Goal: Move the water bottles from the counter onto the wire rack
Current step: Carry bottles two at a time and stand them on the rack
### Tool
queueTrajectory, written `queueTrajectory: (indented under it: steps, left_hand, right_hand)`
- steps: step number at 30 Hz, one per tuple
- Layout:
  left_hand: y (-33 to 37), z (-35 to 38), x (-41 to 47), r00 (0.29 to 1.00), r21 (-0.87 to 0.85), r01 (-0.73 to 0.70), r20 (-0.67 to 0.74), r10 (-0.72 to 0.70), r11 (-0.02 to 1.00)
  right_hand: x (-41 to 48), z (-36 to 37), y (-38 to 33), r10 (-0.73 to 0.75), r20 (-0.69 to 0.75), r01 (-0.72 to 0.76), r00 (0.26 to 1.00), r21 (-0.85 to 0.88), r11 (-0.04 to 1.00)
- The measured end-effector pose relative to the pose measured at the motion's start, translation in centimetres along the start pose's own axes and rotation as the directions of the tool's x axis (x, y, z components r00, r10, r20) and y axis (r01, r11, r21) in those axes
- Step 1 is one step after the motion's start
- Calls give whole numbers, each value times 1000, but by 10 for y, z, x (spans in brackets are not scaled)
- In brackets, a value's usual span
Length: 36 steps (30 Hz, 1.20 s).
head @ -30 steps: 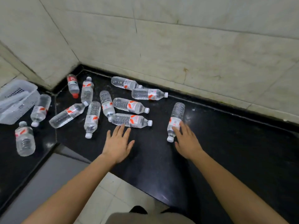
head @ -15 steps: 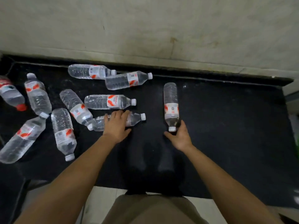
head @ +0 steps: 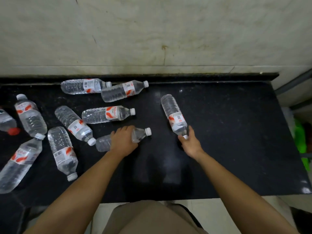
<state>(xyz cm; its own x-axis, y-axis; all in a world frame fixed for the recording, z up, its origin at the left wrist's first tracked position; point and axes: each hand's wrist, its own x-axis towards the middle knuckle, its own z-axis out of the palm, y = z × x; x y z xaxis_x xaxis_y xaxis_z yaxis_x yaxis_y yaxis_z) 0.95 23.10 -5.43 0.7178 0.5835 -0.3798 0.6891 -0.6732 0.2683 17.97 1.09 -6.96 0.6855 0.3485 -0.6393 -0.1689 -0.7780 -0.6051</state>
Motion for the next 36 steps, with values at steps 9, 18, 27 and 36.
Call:
queueTrajectory:
  steps: [9, 18, 27, 36]
  left_hand:
    - [50, -44, -28, 940, -644, -28, -277, -199, 764]
    - [56, -42, -34, 963, -575, -73, -254, -93, 815]
    - [37, -31, -38, 972, -620, -135, -235, -19, 773]
    - [29, -48, -50, 977, -671, -65, -192, -88, 739]
  right_hand:
    - [-21, -75, -16, -63, -276, 147, 959, 295, 944]
    - [-51, -113, -67, -365, -20, 352, 931, -216, 911]
    - [-77, -70, -62, -256, -196, 242, 947, -95, 966]
    - [-68, -36, -60, -252, -293, 346, 922, 331, 878]
